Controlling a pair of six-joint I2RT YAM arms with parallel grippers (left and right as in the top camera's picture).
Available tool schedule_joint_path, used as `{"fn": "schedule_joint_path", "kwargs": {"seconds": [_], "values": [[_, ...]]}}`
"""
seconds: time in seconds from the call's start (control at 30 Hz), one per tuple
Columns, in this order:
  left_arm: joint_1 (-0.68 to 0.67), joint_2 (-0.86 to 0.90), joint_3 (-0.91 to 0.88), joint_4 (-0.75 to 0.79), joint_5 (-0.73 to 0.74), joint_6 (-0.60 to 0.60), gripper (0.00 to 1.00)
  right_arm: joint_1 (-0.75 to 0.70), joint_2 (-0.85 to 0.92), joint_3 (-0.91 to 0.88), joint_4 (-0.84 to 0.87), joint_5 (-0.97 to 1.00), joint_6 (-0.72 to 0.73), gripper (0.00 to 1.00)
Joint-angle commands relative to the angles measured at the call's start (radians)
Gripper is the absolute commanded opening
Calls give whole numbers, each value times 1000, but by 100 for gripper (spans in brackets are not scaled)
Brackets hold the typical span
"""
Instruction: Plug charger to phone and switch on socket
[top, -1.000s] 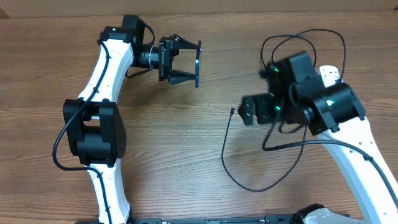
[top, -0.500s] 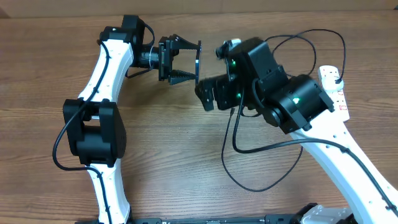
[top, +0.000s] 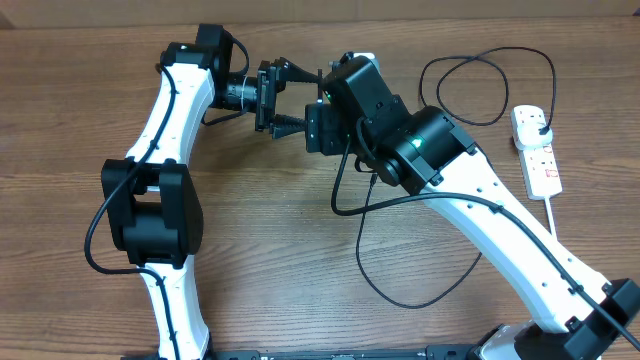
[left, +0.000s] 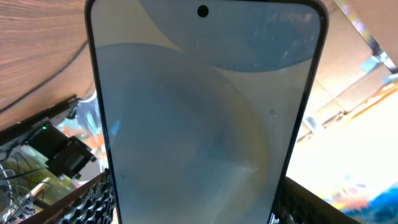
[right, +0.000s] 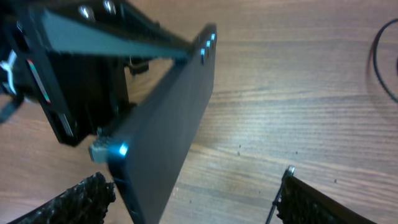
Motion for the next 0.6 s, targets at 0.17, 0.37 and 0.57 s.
{"fn": "schedule_joint_path", "kwargs": {"seconds": [0.17,0.37,0.57], "values": [[10,-5,29,32,-138,-90,76,47,14,22,38,102,123,77],[9,-5,29,64,-162,-134,75,47,79,22,31,114,158,71],[9,-5,29,64,-140,-143,76,47,105,22,36,172,210,69]]}}
